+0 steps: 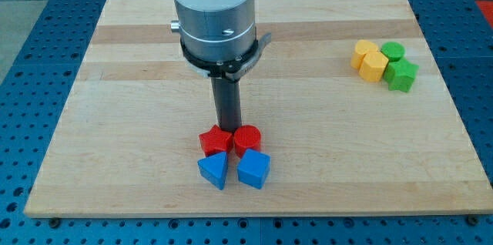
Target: Point at the green star
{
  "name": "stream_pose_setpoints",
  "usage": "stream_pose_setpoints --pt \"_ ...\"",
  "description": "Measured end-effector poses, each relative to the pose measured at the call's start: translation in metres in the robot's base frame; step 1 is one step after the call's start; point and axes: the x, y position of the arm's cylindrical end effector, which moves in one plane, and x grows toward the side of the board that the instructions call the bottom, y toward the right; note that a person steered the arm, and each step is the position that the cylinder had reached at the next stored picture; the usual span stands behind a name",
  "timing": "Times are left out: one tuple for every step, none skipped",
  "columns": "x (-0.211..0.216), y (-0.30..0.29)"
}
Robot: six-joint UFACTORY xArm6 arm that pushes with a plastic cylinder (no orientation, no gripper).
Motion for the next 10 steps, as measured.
stream_pose_setpoints --pt "-0.016 0.0" --pt "-0.02 0.0" --pt "-0.021 0.0" --pt "-0.023 0.0" --pt "-0.035 0.024" --pt "-0.036 0.069" --pt "-0.034 0.119" --pt "-0.028 0.169" --pt "-0.028 0.226" --pt "-0.027 0.275"
